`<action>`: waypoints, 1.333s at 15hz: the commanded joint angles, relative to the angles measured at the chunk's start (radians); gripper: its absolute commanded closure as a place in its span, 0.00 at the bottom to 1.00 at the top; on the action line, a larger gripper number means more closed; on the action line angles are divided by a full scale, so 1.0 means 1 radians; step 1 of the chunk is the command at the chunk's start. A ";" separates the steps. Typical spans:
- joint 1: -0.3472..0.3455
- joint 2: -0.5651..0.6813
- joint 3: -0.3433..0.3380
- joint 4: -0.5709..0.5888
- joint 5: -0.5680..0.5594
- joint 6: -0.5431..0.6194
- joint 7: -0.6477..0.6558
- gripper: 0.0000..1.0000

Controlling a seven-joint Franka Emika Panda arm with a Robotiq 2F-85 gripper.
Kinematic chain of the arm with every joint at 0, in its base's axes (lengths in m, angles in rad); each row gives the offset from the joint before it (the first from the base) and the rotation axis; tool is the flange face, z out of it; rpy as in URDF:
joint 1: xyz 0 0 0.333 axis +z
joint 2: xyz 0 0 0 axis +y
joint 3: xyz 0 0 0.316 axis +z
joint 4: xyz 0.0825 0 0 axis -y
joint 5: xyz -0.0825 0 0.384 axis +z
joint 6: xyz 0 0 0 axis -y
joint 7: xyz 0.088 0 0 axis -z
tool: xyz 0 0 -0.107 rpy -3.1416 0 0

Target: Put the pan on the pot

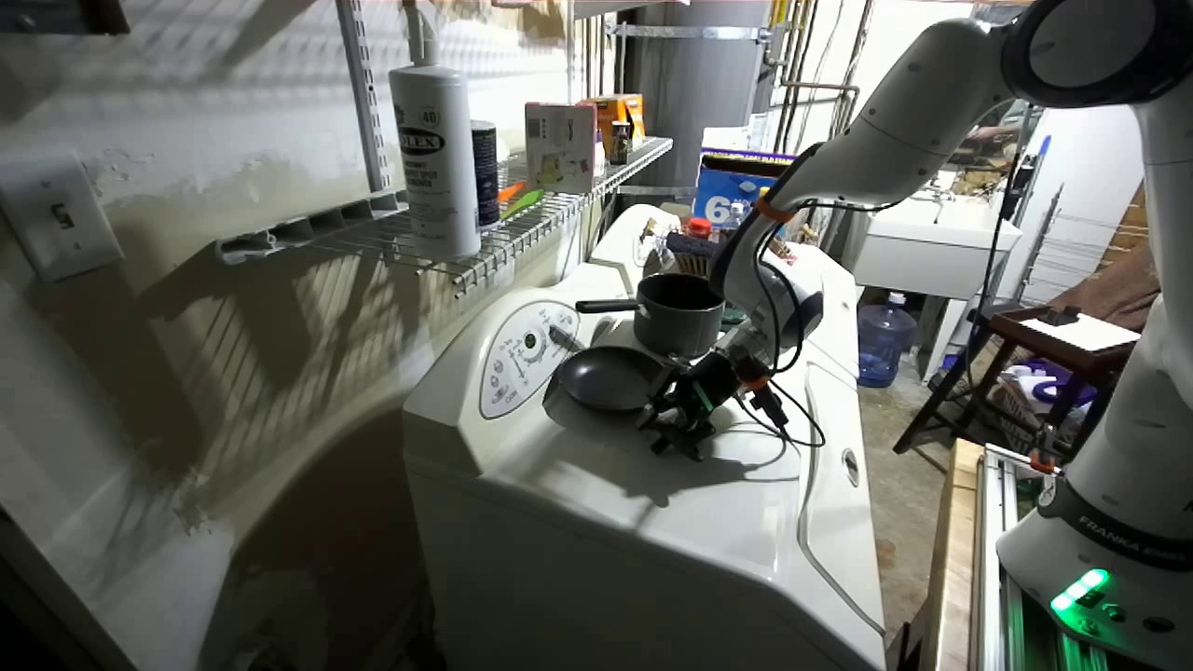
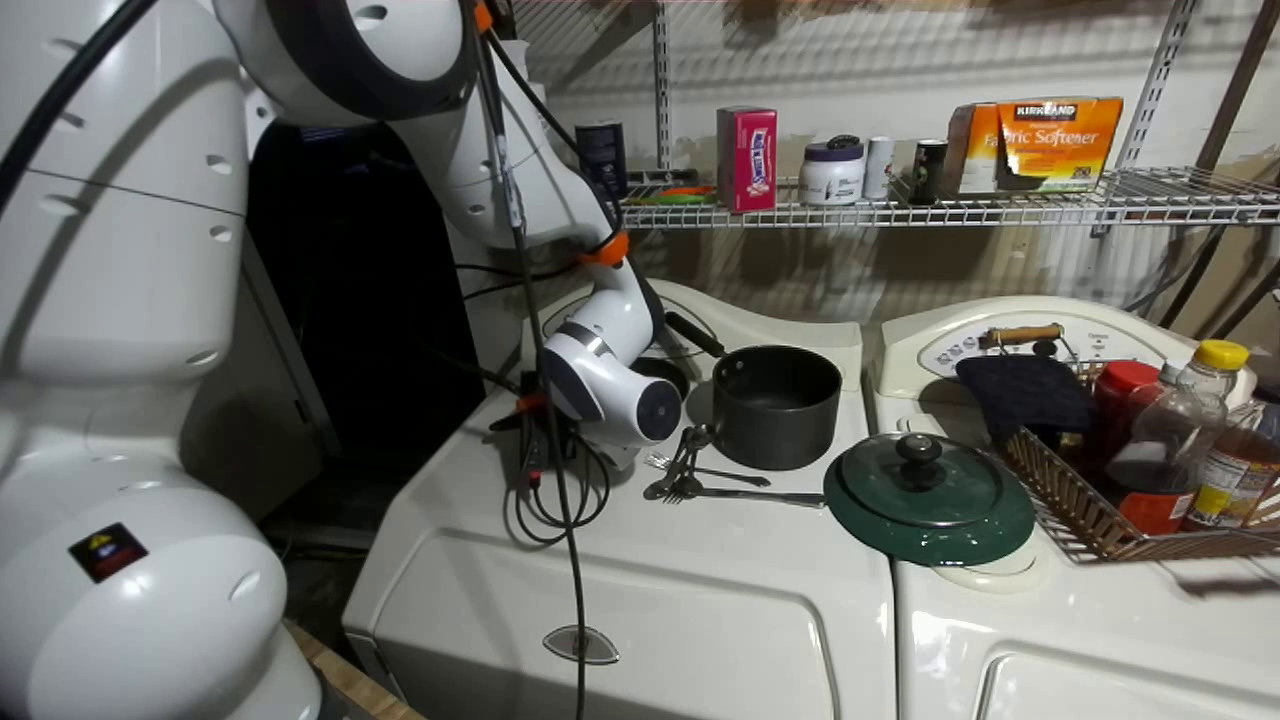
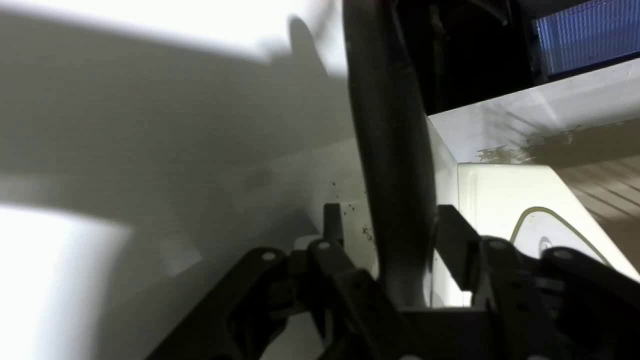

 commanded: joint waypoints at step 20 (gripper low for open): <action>-0.004 -0.136 -0.025 -0.130 -0.009 0.029 -0.060 0.58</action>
